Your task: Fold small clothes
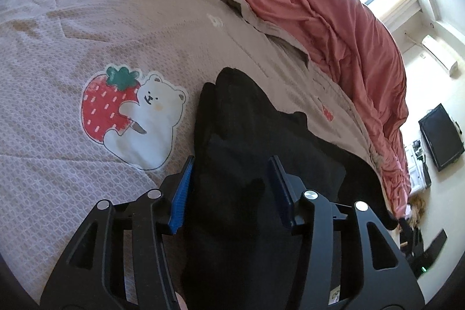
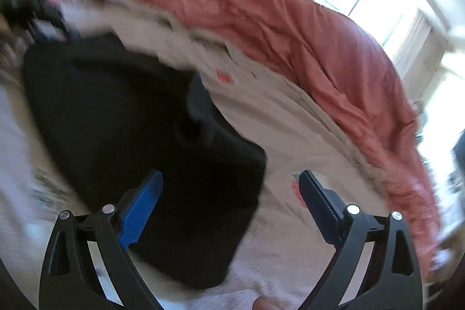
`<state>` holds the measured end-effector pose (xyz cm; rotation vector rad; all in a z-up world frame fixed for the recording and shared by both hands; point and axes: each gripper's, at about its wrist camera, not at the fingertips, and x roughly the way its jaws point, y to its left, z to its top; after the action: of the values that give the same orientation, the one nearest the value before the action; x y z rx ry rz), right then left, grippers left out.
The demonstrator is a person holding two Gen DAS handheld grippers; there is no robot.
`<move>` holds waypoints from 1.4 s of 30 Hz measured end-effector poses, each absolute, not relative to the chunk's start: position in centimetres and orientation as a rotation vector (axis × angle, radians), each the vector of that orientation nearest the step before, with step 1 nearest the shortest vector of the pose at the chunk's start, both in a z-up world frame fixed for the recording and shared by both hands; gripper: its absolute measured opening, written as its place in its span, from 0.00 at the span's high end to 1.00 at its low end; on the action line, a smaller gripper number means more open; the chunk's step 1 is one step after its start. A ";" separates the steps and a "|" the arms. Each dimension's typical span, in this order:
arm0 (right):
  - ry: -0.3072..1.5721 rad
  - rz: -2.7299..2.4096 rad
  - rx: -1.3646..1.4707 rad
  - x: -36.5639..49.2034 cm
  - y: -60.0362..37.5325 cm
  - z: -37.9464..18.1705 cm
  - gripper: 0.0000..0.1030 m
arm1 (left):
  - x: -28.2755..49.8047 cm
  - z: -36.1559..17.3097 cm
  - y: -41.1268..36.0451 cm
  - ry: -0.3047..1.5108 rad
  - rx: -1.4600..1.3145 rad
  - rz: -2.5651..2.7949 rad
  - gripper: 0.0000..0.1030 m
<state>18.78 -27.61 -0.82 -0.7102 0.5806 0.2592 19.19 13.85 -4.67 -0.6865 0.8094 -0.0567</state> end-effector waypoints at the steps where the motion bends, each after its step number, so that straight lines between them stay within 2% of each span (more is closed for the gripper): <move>1: 0.594 0.235 -0.706 19.6 -27.4 -1.0 0.10 | 19.1 -4.7 13.8 0.810 -0.681 -0.053 0.60; 7: 0.639 0.172 -0.513 25.0 -28.0 0.3 0.10 | 19.3 -4.6 14.0 0.803 -0.674 -0.050 0.60; 10: 0.725 0.099 -0.387 27.9 -29.4 0.2 0.10 | 19.4 -4.5 14.3 0.797 -0.675 -0.052 0.60; 23: 0.829 0.179 -0.154 28.6 -31.7 -0.5 0.10 | 21.1 -3.7 13.7 0.797 -0.547 -0.049 0.60; 27: 0.862 0.203 -0.107 29.6 -31.8 -0.6 0.12 | 21.9 -4.2 12.9 0.829 -0.488 -0.044 0.71; 30: 0.896 0.223 -0.051 30.6 -32.2 -1.1 0.24 | 22.0 -4.1 12.6 0.829 -0.452 -0.032 0.94; 31: 0.906 0.229 -0.033 30.9 -32.3 -1.2 0.31 | 22.0 -3.9 12.4 0.821 -0.437 -0.033 0.94; 33: 0.928 0.241 0.012 31.6 -32.5 -1.6 0.39 | 21.8 -3.4 12.0 0.806 -0.403 -0.026 0.96; 35: 0.941 0.258 0.049 32.0 -32.7 -1.8 0.56 | 21.4 -2.7 11.6 0.777 -0.365 -0.021 0.96; 36: 0.946 0.272 0.066 32.1 -32.6 -1.9 0.77 | 21.2 -2.2 11.5 0.752 -0.354 -0.022 0.96; 37: 0.944 0.273 0.070 32.1 -32.7 -1.8 0.84 | 21.0 -1.9 11.6 0.736 -0.357 -0.025 0.96; 39: 0.922 0.276 0.081 31.8 -33.0 -1.3 0.92 | 20.4 -1.1 12.3 0.695 -0.391 -0.029 0.97; 42: 0.851 0.275 0.120 31.1 -33.9 0.2 0.93 | 19.9 -0.2 13.3 0.646 -0.449 -0.046 0.97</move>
<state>31.13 -33.89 0.19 0.1203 0.8514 0.2755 19.86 13.28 -0.17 -0.4487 0.6462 -0.0460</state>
